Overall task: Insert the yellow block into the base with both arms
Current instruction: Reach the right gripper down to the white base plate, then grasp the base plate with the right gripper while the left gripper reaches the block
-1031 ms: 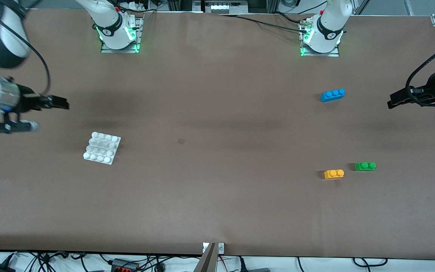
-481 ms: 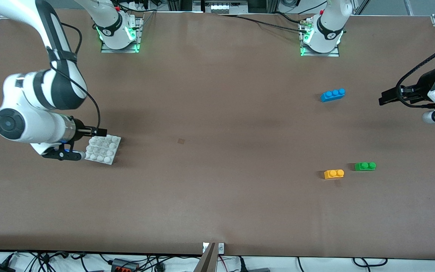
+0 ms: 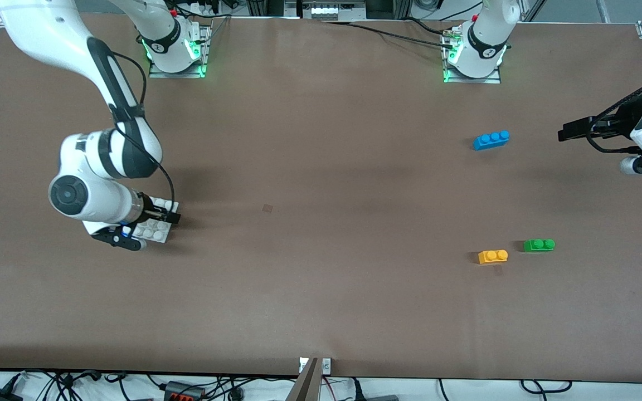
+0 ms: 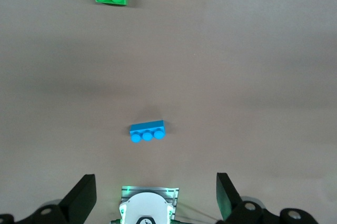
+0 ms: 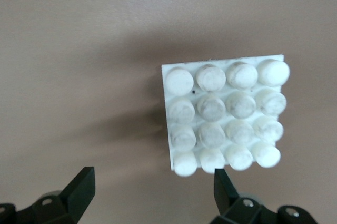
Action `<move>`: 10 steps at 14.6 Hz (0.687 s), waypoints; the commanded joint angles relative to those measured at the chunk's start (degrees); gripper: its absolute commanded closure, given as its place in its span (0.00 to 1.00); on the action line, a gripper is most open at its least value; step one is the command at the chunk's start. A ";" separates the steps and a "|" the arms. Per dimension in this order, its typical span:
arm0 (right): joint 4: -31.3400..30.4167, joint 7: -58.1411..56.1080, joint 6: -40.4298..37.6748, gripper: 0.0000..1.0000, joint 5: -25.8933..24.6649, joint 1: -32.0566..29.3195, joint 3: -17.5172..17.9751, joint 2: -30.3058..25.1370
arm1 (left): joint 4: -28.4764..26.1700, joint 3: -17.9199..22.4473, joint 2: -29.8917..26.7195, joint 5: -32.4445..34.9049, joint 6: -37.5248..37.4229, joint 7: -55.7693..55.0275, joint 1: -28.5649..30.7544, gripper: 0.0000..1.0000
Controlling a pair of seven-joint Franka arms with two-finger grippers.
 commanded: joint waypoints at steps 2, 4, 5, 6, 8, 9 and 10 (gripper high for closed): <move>-2.42 1.23 -0.03 0.00 -0.72 -0.62 -1.20 -1.02 | 1.14 -0.15 0.02 -2.20 -1.13 0.96 -0.36 0.00; -2.86 1.67 -0.04 0.00 -0.72 -0.71 -2.87 -1.29 | 1.14 -0.24 0.11 -2.91 -1.30 1.05 -0.62 0.00; -2.86 1.49 0.31 0.00 -0.72 -0.97 -4.00 -1.03 | 0.79 -0.41 0.20 -3.00 -1.48 0.96 -0.88 0.00; -2.86 0.53 0.49 0.00 -0.72 -1.15 -4.89 -0.85 | 0.70 -0.50 0.37 -3.00 -1.65 0.96 -1.06 0.00; -2.95 -2.19 1.71 0.00 -0.72 -1.76 -5.25 -0.59 | 0.61 -0.59 1.25 -3.00 -2.35 0.96 -1.67 0.00; -3.30 -2.46 3.98 0.00 -0.81 -1.94 -5.33 0.63 | 0.53 -0.59 1.69 -2.74 -2.36 0.70 -2.90 0.00; -5.04 -2.64 7.66 0.00 -0.81 -2.03 -5.33 1.08 | 0.44 -0.59 2.30 -2.48 -2.53 0.43 -3.69 0.00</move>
